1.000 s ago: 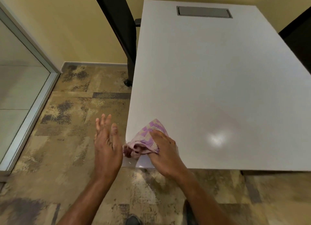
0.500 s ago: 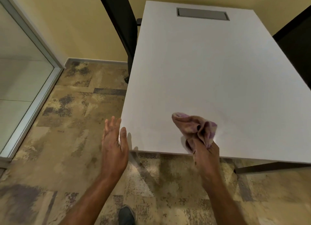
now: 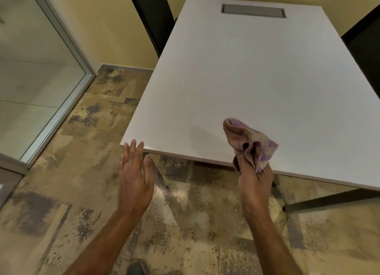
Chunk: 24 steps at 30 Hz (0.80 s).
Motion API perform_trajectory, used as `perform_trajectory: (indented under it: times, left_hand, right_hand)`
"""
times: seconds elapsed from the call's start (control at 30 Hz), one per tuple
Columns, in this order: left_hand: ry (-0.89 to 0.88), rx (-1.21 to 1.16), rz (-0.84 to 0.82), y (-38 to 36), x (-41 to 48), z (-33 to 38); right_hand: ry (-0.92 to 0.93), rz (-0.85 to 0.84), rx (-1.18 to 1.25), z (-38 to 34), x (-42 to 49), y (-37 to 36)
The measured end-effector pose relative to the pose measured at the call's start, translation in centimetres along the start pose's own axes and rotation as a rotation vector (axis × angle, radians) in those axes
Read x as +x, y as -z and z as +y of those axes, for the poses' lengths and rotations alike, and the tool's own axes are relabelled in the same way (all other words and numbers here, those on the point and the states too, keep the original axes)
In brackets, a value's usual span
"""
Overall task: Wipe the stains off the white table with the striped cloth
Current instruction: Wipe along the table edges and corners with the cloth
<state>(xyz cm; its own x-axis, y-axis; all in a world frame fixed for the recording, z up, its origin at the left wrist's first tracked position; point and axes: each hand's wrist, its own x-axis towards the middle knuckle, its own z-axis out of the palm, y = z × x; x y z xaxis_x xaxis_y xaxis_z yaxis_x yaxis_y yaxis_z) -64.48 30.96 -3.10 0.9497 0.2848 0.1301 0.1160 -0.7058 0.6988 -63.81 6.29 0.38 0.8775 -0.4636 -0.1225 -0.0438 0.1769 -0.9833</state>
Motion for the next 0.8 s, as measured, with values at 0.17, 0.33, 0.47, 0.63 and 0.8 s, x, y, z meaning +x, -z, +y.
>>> perform_trajectory:
  times: [0.17,0.33,0.47,0.63,0.8]
  left_hand:
    - [-0.03,0.055,0.031,-1.0,-2.5,-0.8]
    - [-0.079,0.06,0.1,-1.9,-2.5,-2.4]
    - [-0.144,0.007,0.135,-2.9,-2.5,-4.0]
    - [-0.238,-0.058,0.176,-4.2,-2.1,-6.1]
    - [-0.362,-0.1,0.223,-5.8,-1.3,-8.2]
  right_hand:
    - [0.092,0.049,-0.101,1.4,-1.0,2.4]
    - [0.274,0.103,-0.102,3.4,-1.8,2.8]
    - [0.443,0.142,-0.169,6.5,-2.0,2.3]
    - [0.604,0.218,-0.226,11.7,-1.6,1.2]
    - [0.751,0.272,-0.08,14.4,-0.5,0.4]
